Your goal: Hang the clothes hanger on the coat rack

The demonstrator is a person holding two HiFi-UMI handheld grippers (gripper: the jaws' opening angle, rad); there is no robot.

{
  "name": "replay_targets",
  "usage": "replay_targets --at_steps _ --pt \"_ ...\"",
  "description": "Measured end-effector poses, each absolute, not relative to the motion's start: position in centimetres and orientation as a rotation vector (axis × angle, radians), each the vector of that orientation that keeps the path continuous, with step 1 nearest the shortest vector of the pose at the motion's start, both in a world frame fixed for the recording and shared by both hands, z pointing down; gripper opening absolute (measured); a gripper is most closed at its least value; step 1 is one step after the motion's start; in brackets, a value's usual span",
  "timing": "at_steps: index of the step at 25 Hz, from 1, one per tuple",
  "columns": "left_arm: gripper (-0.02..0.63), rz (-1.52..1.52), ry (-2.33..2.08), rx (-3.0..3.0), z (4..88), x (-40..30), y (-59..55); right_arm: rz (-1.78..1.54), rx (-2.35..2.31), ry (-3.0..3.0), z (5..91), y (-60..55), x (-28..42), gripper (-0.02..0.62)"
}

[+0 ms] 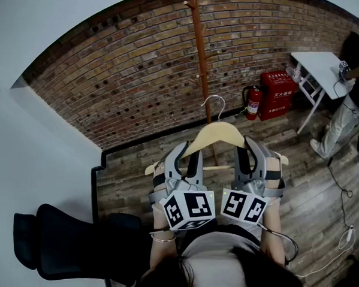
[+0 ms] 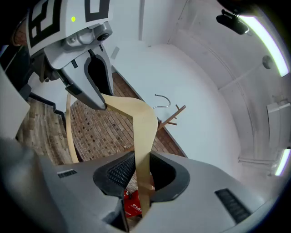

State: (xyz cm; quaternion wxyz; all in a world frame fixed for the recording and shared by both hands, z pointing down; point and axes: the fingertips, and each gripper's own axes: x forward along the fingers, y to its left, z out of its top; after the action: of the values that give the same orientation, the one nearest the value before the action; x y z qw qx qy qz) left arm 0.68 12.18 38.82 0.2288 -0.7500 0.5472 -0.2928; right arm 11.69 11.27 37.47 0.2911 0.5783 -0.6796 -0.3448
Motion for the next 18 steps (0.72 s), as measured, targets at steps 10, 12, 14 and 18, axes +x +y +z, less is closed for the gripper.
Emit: replay_targets --at_steps 10,12,14,18 --pt "0.13 -0.801 1.503 -2.064 38.6 -0.3 9.0 -0.916 1.552 -1.824 37.3 8.2 10.6 0.114" --pt "0.13 -0.789 1.522 -2.079 38.1 -0.5 8.3 -0.918 1.554 -1.818 37.2 7.5 10.4 0.114" --pt "0.13 -0.787 1.529 -2.087 37.9 -0.8 7.5 -0.916 1.554 -1.815 37.1 6.7 10.1 0.114" --pt "0.129 -0.806 1.491 -2.075 38.6 -1.5 5.8 -0.905 1.557 -1.814 37.3 5.1 9.5 0.115"
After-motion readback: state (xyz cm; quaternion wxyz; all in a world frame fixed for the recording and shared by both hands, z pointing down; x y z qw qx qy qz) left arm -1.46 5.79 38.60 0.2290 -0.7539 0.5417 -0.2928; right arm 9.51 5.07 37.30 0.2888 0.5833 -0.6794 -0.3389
